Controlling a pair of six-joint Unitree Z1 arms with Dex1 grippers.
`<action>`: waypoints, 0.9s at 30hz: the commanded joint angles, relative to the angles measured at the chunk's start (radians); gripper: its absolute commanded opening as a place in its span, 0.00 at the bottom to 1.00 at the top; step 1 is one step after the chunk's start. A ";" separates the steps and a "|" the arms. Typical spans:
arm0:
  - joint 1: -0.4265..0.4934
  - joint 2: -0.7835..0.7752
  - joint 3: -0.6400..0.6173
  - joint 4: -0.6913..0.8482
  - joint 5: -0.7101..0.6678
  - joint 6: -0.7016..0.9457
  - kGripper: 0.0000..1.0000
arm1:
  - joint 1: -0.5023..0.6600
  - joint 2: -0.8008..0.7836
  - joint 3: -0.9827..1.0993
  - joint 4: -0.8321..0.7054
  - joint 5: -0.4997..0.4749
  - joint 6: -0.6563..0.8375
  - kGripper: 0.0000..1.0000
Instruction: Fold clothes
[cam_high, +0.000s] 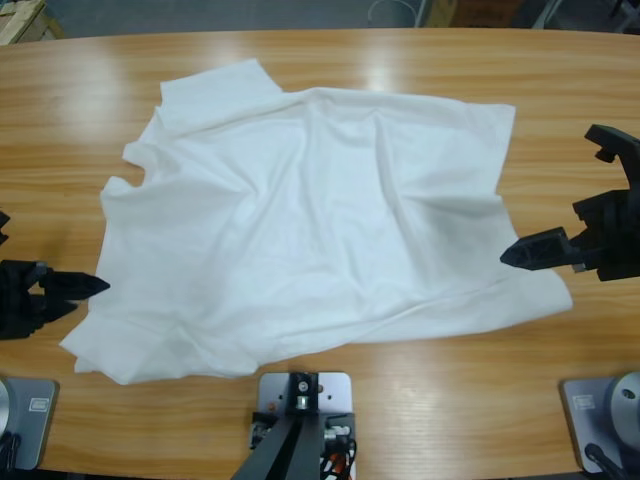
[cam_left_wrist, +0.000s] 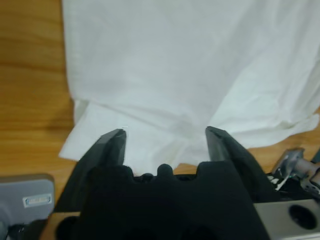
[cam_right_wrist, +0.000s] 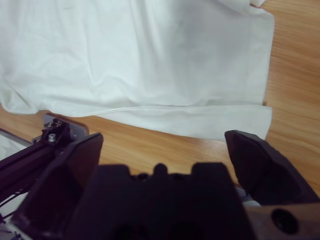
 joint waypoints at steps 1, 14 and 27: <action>-0.012 0.041 0.044 0.055 0.018 0.015 0.76 | 0.002 0.015 0.024 -0.012 -0.001 -0.020 1.00; -0.043 0.119 0.056 0.058 0.066 0.015 0.75 | 0.002 0.012 0.024 -0.012 0.000 -0.022 1.00; -0.043 0.165 0.053 0.019 0.049 0.015 0.75 | 0.002 0.007 0.025 -0.012 0.001 -0.022 1.00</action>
